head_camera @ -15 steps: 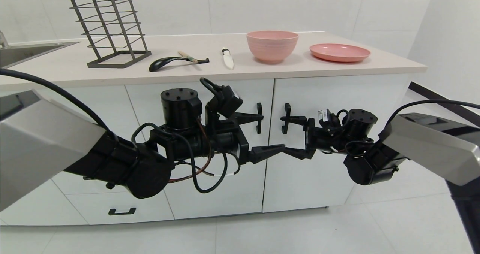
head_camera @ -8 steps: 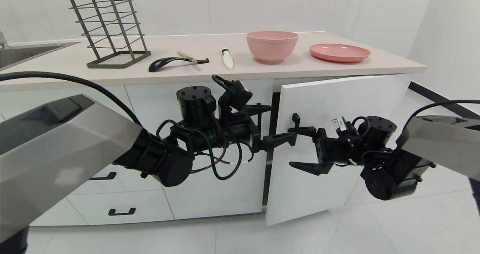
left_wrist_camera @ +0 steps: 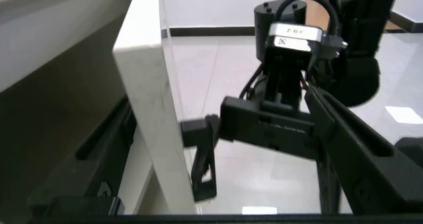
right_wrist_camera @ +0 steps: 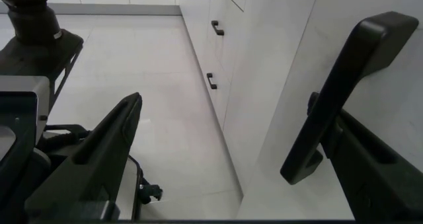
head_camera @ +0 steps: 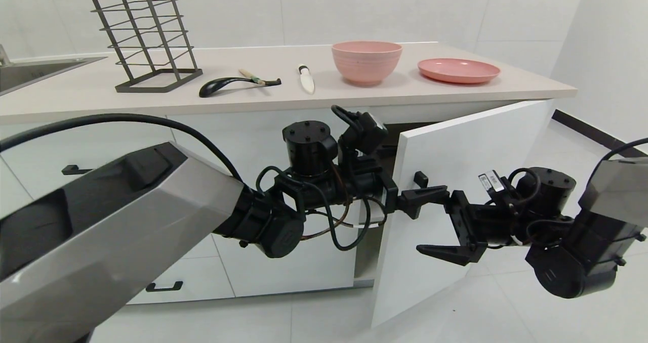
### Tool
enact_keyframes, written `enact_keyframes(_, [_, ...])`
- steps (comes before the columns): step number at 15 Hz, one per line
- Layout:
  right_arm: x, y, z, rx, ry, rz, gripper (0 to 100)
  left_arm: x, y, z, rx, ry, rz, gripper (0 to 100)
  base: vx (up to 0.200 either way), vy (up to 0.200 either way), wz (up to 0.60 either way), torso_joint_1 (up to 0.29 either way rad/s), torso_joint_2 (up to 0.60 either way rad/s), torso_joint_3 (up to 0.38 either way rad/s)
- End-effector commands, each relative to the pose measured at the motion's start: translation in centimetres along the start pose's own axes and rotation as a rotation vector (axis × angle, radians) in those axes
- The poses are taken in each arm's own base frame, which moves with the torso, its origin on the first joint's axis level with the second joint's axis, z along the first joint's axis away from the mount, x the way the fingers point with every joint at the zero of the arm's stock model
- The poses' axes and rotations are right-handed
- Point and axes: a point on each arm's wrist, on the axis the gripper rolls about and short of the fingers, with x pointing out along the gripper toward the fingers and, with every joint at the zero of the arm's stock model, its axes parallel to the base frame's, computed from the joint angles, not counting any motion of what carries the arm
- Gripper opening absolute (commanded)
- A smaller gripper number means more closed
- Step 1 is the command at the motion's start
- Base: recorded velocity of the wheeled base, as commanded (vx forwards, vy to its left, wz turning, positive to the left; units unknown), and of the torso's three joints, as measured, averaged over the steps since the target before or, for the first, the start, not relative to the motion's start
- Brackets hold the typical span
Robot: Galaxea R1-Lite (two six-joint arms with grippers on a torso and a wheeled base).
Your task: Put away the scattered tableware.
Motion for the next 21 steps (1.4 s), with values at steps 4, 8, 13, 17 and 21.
enact_keyframes(4, [-1.0,-0.6,-2.1,0.047,0.016,-0.041,100,2.1,-2.2,-0.2,-0.038,-0.015,0.062,100,0.0,0.0,0.0,0.0,0.0,0.0])
enact_keyframes(8, [-3.4,-0.9,-1.7,0.042,0.018,-0.109,100,2.0,-2.3,-0.4,-0.066,-0.016,0.101,100,0.0,0.0,0.0,0.0,0.0,0.0])
enact_keyframes(13, [-6.7,1.4,-0.5,0.067,0.031,-0.208,100,2.0,-2.9,-0.9,-0.066,-0.012,0.097,100,0.0,0.0,0.0,0.0,0.0,0.0])
enact_keyframes(17, [-6.5,13.7,6.1,0.001,0.063,-0.337,100,3.4,-5.1,-0.8,-0.075,-0.016,0.094,100,0.0,0.0,0.0,0.0,0.0,0.0])
enact_keyframes(21, [-8.3,17.9,10.9,-0.226,0.039,-0.581,100,4.0,-6.3,-1.0,-0.075,-0.005,0.073,100,0.0,0.0,0.0,0.0,0.0,0.0])
